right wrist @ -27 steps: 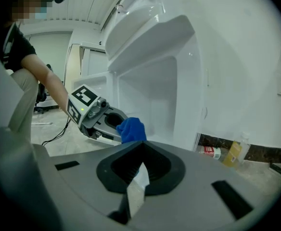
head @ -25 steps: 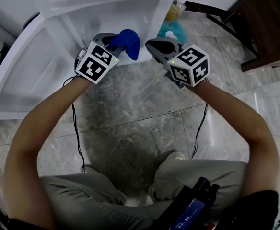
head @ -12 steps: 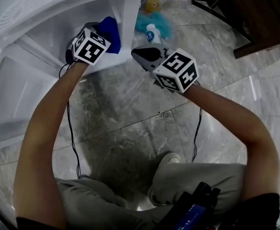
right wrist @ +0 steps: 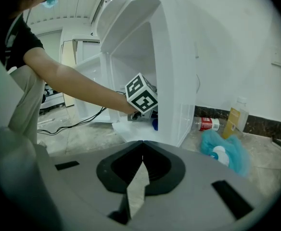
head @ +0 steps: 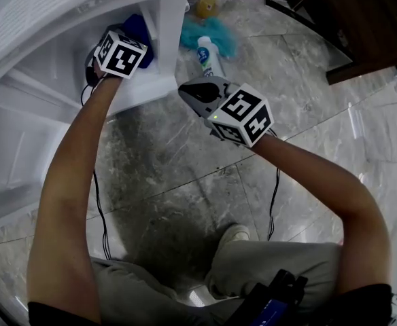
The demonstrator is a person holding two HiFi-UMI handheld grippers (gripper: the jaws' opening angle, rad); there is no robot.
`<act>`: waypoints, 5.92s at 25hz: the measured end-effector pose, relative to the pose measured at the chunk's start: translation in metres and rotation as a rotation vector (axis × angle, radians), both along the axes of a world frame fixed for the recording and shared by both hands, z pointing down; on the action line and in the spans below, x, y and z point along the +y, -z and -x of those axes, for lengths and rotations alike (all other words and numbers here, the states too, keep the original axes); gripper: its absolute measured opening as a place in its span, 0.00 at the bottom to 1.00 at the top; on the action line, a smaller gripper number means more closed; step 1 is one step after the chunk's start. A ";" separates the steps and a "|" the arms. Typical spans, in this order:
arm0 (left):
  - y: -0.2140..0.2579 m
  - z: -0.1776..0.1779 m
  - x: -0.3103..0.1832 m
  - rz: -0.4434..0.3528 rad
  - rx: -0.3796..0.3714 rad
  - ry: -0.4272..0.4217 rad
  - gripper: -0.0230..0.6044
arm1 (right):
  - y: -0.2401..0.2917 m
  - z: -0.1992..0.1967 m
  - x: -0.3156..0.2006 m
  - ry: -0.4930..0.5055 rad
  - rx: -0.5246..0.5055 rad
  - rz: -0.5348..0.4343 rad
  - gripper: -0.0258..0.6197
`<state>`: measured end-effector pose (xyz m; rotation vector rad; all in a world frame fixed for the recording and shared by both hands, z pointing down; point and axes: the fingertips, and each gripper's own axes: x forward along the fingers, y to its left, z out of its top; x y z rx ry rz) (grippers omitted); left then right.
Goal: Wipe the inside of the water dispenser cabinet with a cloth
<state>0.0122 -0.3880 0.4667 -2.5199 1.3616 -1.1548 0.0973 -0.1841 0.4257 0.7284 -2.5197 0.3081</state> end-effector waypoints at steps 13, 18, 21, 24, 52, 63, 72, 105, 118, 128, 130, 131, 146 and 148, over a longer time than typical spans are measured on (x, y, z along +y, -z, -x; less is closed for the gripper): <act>-0.002 -0.006 0.029 -0.081 -0.108 -0.147 0.16 | -0.007 0.029 0.005 0.077 0.013 0.004 0.04; -0.003 0.000 0.004 -0.107 -0.186 -0.077 0.16 | -0.015 0.026 0.013 0.070 0.026 0.023 0.04; -0.002 0.001 0.001 -0.125 -0.218 -0.051 0.15 | -0.019 0.023 0.024 0.091 0.040 0.034 0.04; 0.001 -0.001 0.010 -0.150 -0.225 -0.096 0.15 | -0.021 0.022 0.022 0.106 0.067 0.024 0.04; 0.062 -0.006 0.036 -0.068 0.215 0.022 0.16 | 0.001 0.032 0.022 0.212 0.163 -0.099 0.04; 0.183 0.003 0.075 -0.387 0.709 0.121 0.16 | 0.008 0.073 0.035 0.337 0.184 -0.151 0.04; 0.221 -0.016 0.072 -0.515 0.710 0.077 0.15 | -0.014 0.037 0.026 0.283 0.224 -0.093 0.04; 0.224 0.004 0.008 -0.567 0.584 0.238 0.15 | -0.033 0.022 0.057 0.369 0.250 -0.046 0.04; 0.219 -0.002 0.024 -0.568 0.615 0.217 0.15 | -0.033 0.035 0.053 0.399 0.254 -0.059 0.04; 0.216 -0.001 0.025 -0.487 0.662 0.233 0.15 | -0.033 0.029 0.055 0.404 0.289 -0.059 0.04; 0.212 -0.006 0.042 -0.473 0.681 0.209 0.15 | -0.029 0.032 0.052 0.402 0.290 -0.064 0.04; 0.210 -0.010 0.052 -0.463 0.684 0.187 0.15 | -0.026 0.034 0.050 0.400 0.292 -0.068 0.04; 0.143 0.062 0.163 -0.347 0.715 0.220 0.15 | 0.047 0.053 -0.031 0.111 0.173 -0.137 0.04; 0.130 0.069 0.167 -0.326 0.694 0.224 0.15 | 0.052 0.063 -0.032 0.122 0.172 -0.144 0.04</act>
